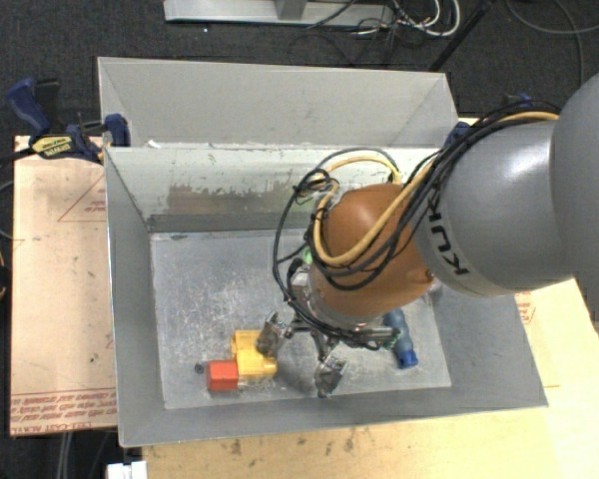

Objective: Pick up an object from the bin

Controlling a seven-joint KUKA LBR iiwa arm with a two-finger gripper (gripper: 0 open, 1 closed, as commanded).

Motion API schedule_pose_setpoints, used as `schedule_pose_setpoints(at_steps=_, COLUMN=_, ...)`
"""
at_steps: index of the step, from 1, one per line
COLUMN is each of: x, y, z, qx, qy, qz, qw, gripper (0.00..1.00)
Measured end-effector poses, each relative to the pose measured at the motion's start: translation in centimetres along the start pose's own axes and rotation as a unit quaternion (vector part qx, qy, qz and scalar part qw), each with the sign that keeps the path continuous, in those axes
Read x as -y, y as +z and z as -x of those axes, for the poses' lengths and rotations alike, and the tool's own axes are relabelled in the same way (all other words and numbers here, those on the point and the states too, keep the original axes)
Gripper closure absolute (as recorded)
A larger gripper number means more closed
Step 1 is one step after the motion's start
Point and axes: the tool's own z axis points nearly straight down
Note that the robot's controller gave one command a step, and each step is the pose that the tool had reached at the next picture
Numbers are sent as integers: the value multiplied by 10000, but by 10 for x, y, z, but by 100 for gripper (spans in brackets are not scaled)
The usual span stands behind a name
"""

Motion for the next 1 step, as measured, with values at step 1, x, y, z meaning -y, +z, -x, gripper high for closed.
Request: schedule_pose_setpoints(at_steps=1, x=-24, y=13, z=67, qx=93, qy=-6, qz=-55, qw=9999, gripper=0)
